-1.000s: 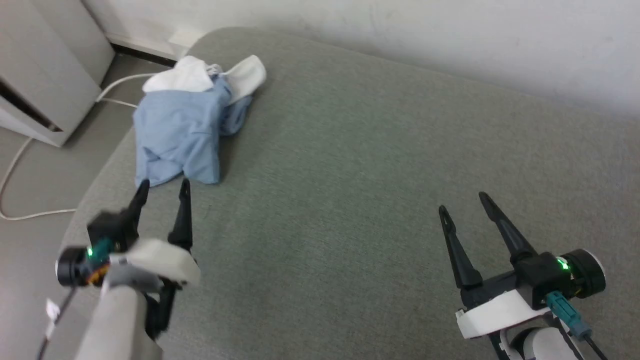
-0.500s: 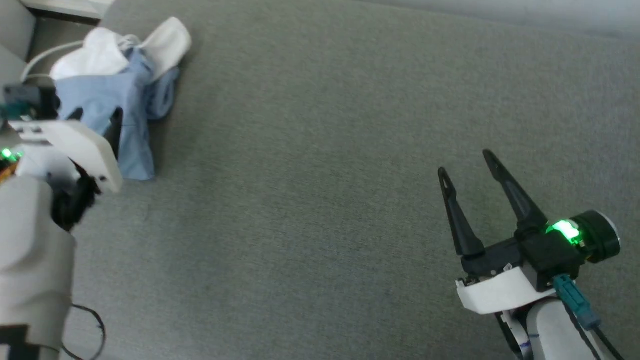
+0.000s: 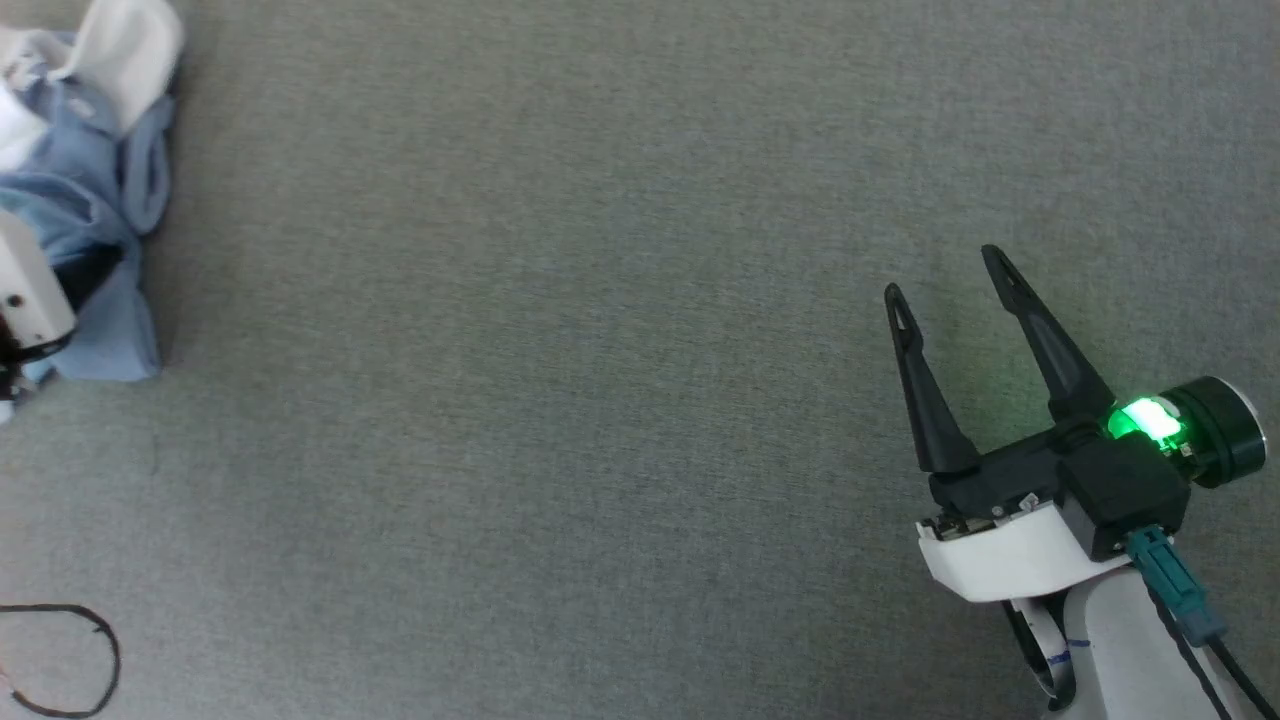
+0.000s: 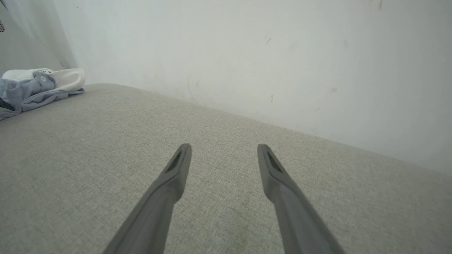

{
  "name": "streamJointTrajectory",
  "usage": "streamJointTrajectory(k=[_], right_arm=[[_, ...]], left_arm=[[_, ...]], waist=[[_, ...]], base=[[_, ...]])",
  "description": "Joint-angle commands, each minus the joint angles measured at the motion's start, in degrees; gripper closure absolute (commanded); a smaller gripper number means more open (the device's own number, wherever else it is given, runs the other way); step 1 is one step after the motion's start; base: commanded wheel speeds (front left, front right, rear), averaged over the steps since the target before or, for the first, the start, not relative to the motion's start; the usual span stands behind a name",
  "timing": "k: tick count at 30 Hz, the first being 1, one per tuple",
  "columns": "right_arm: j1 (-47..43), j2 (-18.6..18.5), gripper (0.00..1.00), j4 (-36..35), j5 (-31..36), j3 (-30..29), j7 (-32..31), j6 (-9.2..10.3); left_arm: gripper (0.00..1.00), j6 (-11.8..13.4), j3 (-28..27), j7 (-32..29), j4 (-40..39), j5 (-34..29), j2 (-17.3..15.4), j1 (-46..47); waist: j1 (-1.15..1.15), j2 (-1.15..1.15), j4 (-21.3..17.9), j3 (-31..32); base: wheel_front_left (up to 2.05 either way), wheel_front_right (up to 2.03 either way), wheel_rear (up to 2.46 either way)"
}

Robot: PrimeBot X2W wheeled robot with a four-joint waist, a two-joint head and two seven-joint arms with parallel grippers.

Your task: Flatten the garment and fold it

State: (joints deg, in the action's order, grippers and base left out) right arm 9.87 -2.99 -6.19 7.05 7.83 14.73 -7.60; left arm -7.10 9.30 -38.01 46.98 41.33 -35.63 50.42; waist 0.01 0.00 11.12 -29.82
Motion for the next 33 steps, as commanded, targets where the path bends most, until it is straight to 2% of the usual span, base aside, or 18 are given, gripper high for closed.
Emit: streamJointTrajectory(k=[1, 4, 5, 6, 7, 10, 15, 21, 25, 33], right_arm=[[0.9, 0.0, 0.0, -0.4, 0.1, 0.0, 0.3, 0.11], [1.2, 0.0, 0.0, -0.7, -0.2, -0.3, 0.3, 0.11], [1.3, 0.0, 0.0, -0.8, -0.2, -0.3, 0.3, 0.11], [1.4, 0.0, 0.0, -0.8, -0.2, -0.4, 0.3, 0.11], [1.5, 0.0, 0.0, -0.8, -0.2, -0.4, 0.3, 0.11], [1.8, 0.1, 0.0, -0.6, -0.1, -0.6, 0.3, 0.11], [1.9, 0.1, 0.0, 0.2, -0.2, -0.7, 0.3, 0.11], [1.1, 0.1, 0.0, 1.3, -1.4, -1.2, 0.3, 0.11], [-0.1, 0.1, 0.0, 2.0, -2.4, -1.5, 0.3, 0.11], [-2.2, 0.1, 0.0, 2.6, -3.7, -3.2, 0.3, 0.11]], left_arm=[[0.0, -0.4, 0.5, -0.7, 0.3, 0.5, -0.4, 0.0], [0.0, -0.4, 1.4, -2.4, 0.0, 2.7, -0.6, -0.8], [0.07, -0.4, 1.7, -3.0, -0.1, 3.5, -0.5, -1.2], [0.71, -0.4, 2.1, -3.4, -0.3, 4.3, -0.4, -1.5], [1.0, -0.4, 2.4, -3.7, -0.5, 5.2, -0.3, -1.9], [1.0, -0.4, 2.1, -3.3, -0.2, 7.6, -0.3, -2.3], [1.0, -0.4, 2.0, 2.1, 1.2, 7.2, -1.1, -1.3], [1.0, -0.4, 0.3, 16.3, -0.9, 7.9, -1.7, 0.4], [1.0, -0.4, 1.1, 24.9, -3.5, 7.5, -2.5, 0.5], [1.0, -0.4, 3.0, 38.0, -9.2, 6.0, -2.7, 1.4]], waist=[[-0.01, 0.0, -2.2, -2.3], [-0.01, 0.0, -2.4, -2.9], [-0.01, 0.0, -2.5, -3.1], [-0.01, 0.0, -2.5, -3.2], [-0.01, 0.0, -2.5, -3.2], [-0.01, 0.0, -2.3, -2.9], [-0.01, 0.0, -2.0, -0.5], [-0.01, 0.0, -1.9, 5.3], [-0.01, 0.0, -1.9, 9.8], [-0.01, 0.0, -2.1, 16.2]], base=[[0.0, 0.0, 0.0], [0.0, 0.0, 0.0], [0.0, 0.0, 0.0], [0.0, 0.0, 0.0], [0.0, 0.0, 0.0], [0.0, 0.0, 0.0], [0.0, 0.0, 0.0], [0.0, 0.0, 0.0], [0.0, 0.0, 0.0], [0.0, 0.0, 0.0]])
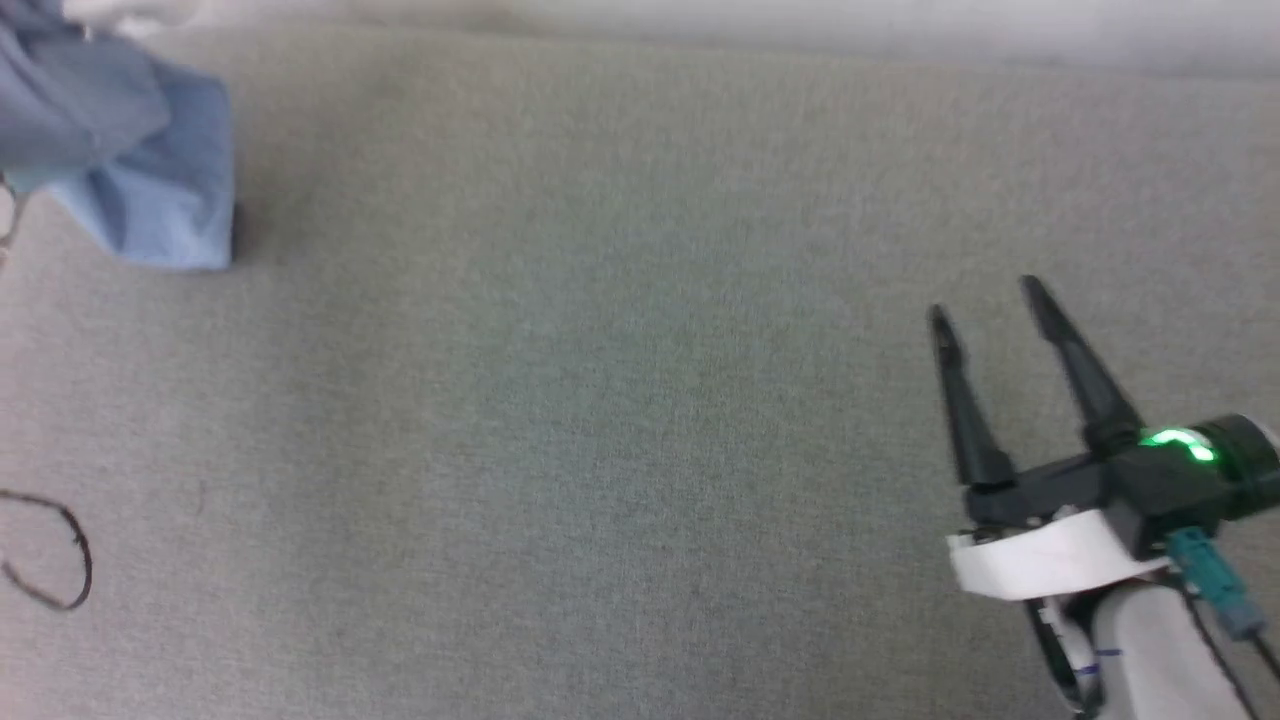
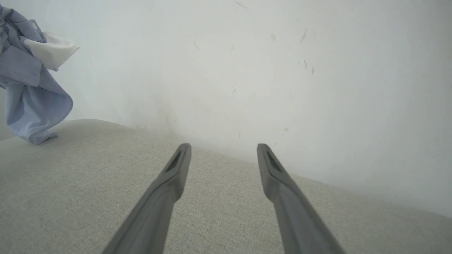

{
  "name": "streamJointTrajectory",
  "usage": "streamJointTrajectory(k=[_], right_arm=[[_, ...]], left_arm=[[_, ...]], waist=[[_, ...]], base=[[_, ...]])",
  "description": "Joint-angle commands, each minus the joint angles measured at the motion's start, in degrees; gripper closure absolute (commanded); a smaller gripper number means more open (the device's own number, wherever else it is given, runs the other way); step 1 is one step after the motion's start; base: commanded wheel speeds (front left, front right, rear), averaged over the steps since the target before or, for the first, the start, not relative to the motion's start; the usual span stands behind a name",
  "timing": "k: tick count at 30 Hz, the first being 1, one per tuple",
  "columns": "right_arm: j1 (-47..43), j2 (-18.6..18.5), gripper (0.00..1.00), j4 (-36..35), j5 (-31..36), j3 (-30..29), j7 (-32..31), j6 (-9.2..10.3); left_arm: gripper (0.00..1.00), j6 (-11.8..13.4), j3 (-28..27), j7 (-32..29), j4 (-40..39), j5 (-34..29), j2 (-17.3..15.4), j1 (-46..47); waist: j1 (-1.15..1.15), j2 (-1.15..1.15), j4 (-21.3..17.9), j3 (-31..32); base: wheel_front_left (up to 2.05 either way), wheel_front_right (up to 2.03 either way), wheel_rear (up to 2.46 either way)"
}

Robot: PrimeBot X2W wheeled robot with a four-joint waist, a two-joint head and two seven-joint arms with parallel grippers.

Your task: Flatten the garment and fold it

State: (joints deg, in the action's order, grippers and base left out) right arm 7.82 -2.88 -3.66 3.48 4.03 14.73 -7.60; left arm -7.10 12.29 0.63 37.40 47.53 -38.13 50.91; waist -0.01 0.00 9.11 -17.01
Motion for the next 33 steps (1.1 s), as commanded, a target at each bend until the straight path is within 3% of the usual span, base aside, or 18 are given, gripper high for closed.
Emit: streamJointTrajectory(k=[1, 8, 14, 23, 28, 33], right_arm=[[-0.4, 0.0, 0.0, -0.1, -0.3, -0.5, 0.3, 0.11], [-1.1, 0.0, 0.0, -1.3, -0.1, -5.9, 0.3, 0.11], [-1.3, 0.0, 0.0, -2.0, -0.1, -7.1, 0.3, 0.11], [-2.9, 0.0, 0.0, -1.6, -1.8, -5.6, 0.3, 0.11], [-3.0, 0.0, 0.0, -1.4, -2.5, -4.6, 0.3, 0.11], [-2.9, 0.0, 0.0, -1.5, -3.1, -4.7, 0.3, 0.11]], left_arm=[[1.0, -0.4, 0.1, 0.7, -0.6, -0.2, 0.2, 1.1], [1.0, 0.6, 3.5, 7.4, -12.0, -5.2, 1.8, 0.5], [1.0, 3.4, 7.5, 5.0, -23.4, -7.5, 4.5, -2.2], [1.0, 9.5, 13.6, 3.4, -36.9, -7.1, 13.7, -9.9], [1.0, 11.6, 17.3, 6.1, -37.4, -7.7, 19.3, -14.3], [1.0, 13.2, 20.4, 9.8, -30.4, -8.6, 22.6, -20.6]], waist=[[0.01, 0.0, -0.1, 4.2], [0.01, 0.0, -1.9, 8.5], [0.01, 0.0, -4.6, 10.2], [0.01, 0.0, -10.9, 11.2], [0.01, 0.0, -14.7, 10.3], [0.01, 0.0, -17.1, 8.4]], base=[[0.0, 0.0, 0.0], [0.0, 0.0, 0.0], [0.0, 0.0, 0.0], [0.0, 0.0, 0.0], [0.0, 0.0, 0.0], [0.0, 0.0, 0.0]])
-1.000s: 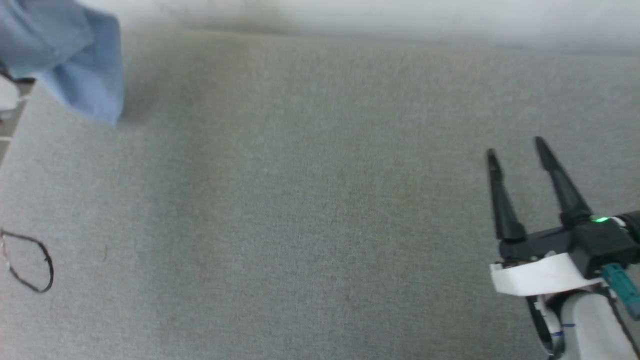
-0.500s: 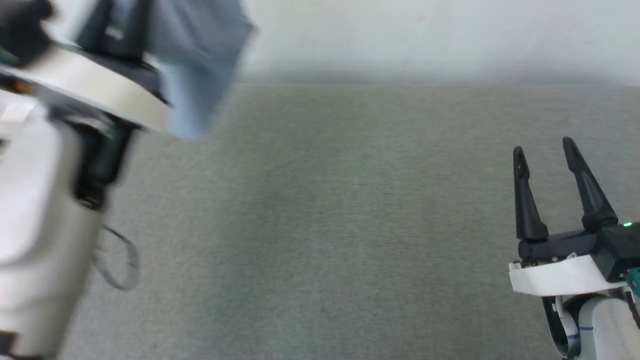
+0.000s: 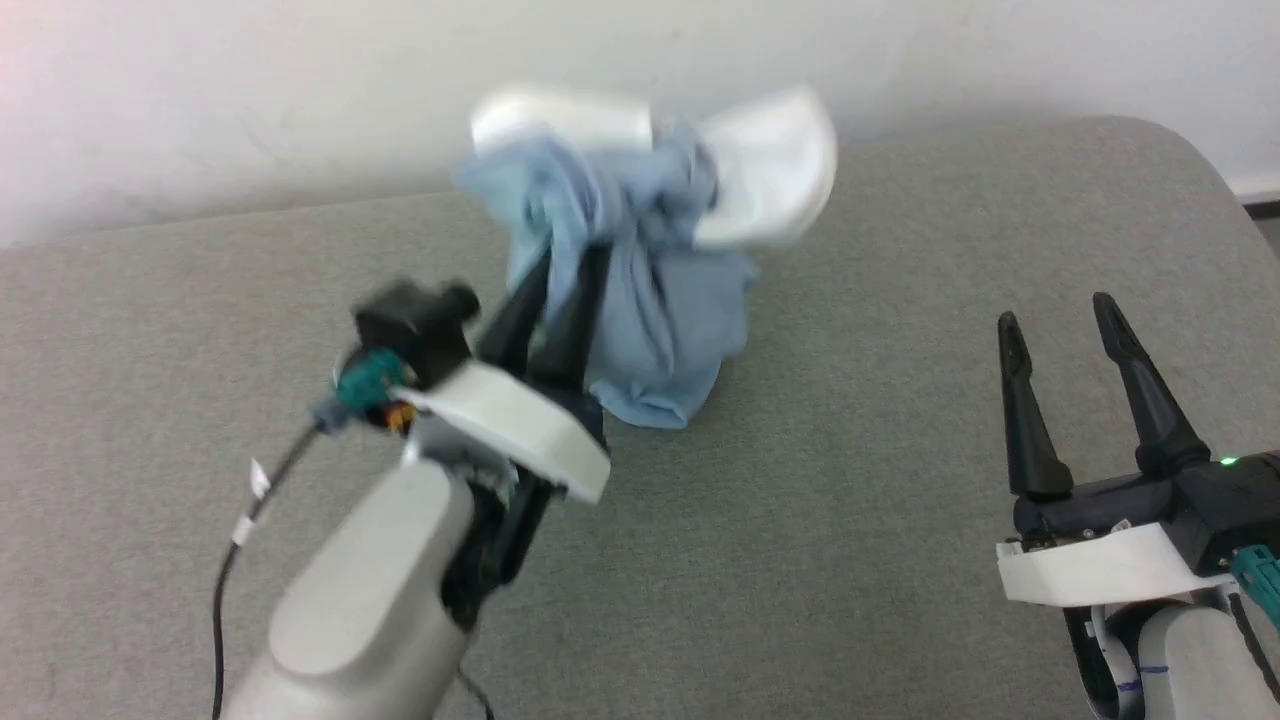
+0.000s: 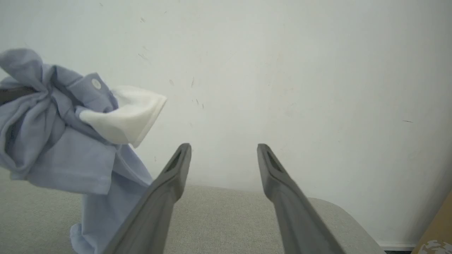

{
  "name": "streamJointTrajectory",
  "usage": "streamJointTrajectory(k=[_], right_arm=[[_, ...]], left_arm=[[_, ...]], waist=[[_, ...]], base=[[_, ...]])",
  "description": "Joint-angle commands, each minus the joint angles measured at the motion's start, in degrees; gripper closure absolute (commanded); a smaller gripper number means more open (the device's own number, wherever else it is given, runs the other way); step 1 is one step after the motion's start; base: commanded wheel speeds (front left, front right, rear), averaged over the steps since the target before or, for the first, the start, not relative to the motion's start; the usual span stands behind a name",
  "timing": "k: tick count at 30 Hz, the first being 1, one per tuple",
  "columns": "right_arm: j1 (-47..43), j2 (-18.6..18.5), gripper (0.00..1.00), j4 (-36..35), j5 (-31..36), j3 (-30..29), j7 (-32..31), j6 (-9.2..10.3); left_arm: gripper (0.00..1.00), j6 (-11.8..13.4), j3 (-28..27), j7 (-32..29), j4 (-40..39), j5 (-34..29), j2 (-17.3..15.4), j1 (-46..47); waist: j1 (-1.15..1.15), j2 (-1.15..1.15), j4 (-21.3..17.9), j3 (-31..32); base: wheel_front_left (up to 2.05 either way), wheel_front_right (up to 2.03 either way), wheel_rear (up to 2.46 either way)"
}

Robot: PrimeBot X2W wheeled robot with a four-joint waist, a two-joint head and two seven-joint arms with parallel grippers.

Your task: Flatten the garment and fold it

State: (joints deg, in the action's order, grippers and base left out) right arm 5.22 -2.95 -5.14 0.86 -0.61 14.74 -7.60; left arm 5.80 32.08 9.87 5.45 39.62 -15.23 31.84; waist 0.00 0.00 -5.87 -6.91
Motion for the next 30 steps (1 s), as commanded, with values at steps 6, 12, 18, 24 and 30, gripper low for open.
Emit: streamJointTrajectory(k=[6, 12, 18, 24, 30], right_arm=[[-0.3, 0.1, 0.0, 0.5, -0.5, 1.2, 0.3, 0.11], [-0.5, 0.1, 0.0, 2.2, 0.4, 2.2, 0.3, 0.11], [-1.1, 0.1, 0.0, 3.2, 0.6, 1.8, 0.3, 0.11], [-2.8, 0.1, 0.0, 4.1, 0.9, 0.9, 0.3, 0.11], [-4.8, 0.1, 0.0, 5.0, 0.8, 1.0, 0.3, 0.11]], left_arm=[[0.64, -1.5, 4.2, 1.3, 16.8, -1.7, -0.6, -6.3], [0.0, -3.0, 5.7, 3.0, 24.7, -3.2, 0.0, -5.7], [0.0, -2.3, 2.6, 5.0, 23.6, -4.9, 0.0, -5.5], [0.0, 0.4, -5.5, 5.1, 12.4, -10.3, -1.8, -9.4], [0.0, 1.6, -13.0, 5.1, 0.4, -17.8, -3.4, -18.3]], waist=[[0.0, 0.0, -2.5, -3.5], [0.0, 0.0, -0.3, -3.4], [0.0, 0.0, 3.0, -0.2], [0.0, 0.0, 6.6, 3.6], [0.0, 0.0, 9.2, 6.1]], base=[[0.0, 0.0, 0.0], [0.0, 0.0, 0.0], [0.0, 0.0, 0.0], [0.0, 0.0, 0.0], [0.0, 0.0, 0.0]])
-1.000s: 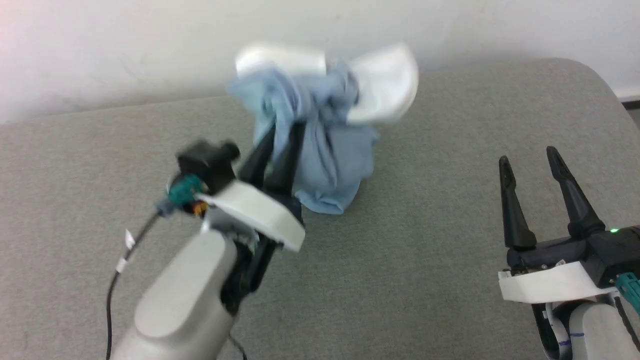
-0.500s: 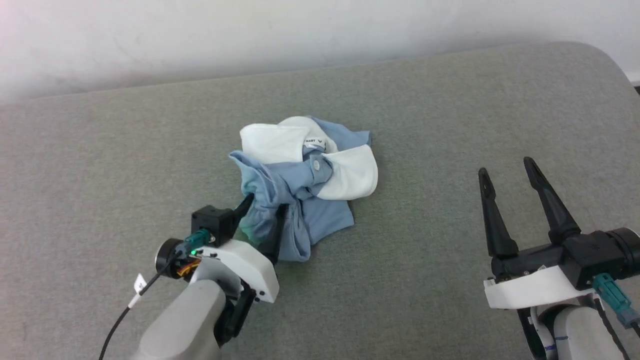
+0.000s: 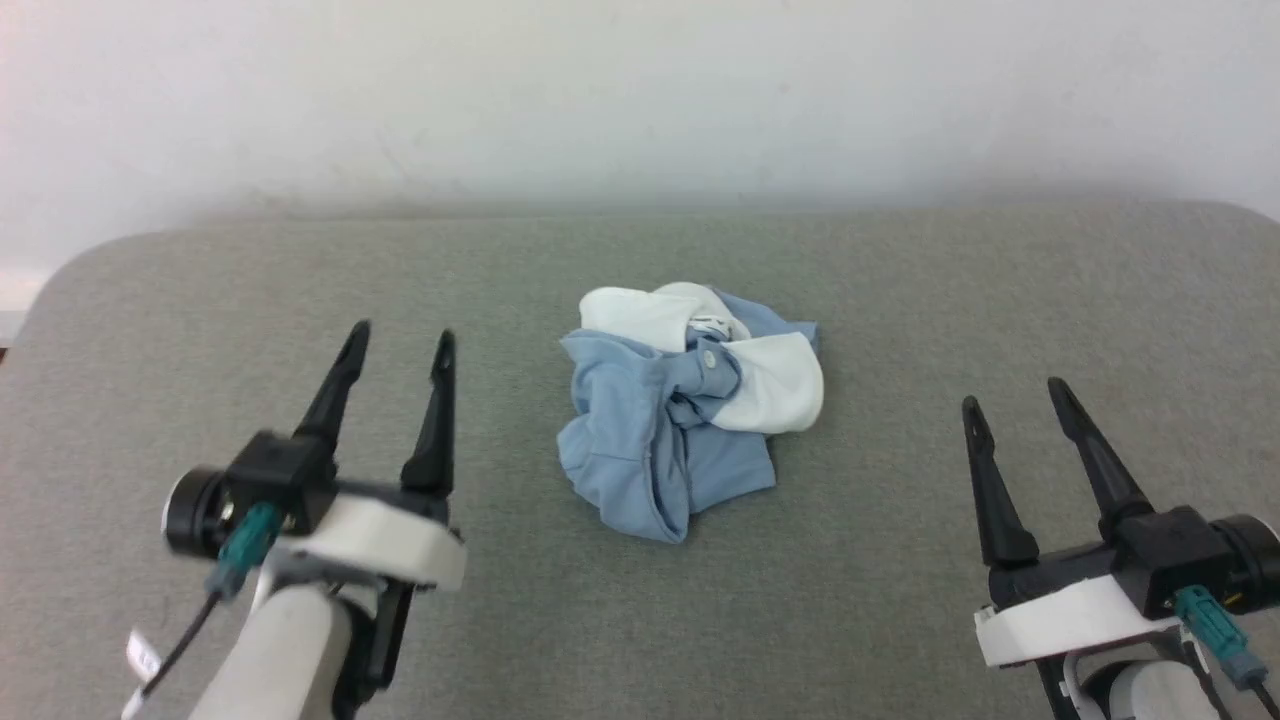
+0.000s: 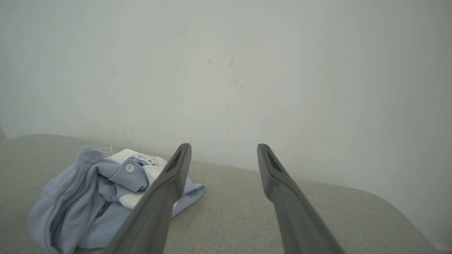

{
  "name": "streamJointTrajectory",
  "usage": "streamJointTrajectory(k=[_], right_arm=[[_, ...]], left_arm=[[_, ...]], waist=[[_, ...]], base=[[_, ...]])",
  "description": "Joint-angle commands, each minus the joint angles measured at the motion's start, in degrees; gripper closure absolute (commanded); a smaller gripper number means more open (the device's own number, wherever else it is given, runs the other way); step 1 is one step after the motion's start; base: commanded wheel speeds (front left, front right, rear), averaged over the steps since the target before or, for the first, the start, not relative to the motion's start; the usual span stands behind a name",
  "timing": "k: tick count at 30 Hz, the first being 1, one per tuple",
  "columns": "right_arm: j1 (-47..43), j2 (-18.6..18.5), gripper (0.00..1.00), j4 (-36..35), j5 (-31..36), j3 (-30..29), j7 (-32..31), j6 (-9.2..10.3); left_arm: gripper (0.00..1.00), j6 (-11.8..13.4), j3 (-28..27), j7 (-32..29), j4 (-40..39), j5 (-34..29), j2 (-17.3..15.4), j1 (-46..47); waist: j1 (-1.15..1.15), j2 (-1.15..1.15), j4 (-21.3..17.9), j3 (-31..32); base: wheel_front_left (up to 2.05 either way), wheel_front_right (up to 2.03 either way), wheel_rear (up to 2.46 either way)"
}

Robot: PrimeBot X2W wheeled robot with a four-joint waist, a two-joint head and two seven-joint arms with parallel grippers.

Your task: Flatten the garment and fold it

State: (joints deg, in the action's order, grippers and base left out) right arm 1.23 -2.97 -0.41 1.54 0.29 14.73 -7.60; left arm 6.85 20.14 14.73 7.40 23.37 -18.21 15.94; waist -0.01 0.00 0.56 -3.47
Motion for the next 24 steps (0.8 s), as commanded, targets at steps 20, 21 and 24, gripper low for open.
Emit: streamJointTrajectory(k=[20, 21, 24], right_arm=[[-3.8, 0.1, 0.0, 1.8, -1.8, 1.8, 0.3, 0.11], [-3.9, 0.1, 0.0, 1.8, -1.8, 1.8, 0.3, 0.11], [-3.8, 0.1, 0.0, 1.8, -1.9, 1.6, 0.3, 0.11]], left_arm=[[0.0, 1.2, -7.7, 0.3, -12.7, -18.7, 5.2, -21.7], [0.0, 1.0, -7.8, 0.3, -12.5, -18.7, 5.5, -21.8], [0.0, 0.4, -8.2, 0.3, -12.1, -18.8, 6.2, -21.6]], waist=[[0.01, 0.0, 4.7, 4.0], [0.01, 0.0, 4.8, 4.0], [0.01, 0.0, 5.1, 3.5]], base=[[0.0, 0.0, 0.0], [0.0, 0.0, 0.0], [0.0, 0.0, 0.0]])
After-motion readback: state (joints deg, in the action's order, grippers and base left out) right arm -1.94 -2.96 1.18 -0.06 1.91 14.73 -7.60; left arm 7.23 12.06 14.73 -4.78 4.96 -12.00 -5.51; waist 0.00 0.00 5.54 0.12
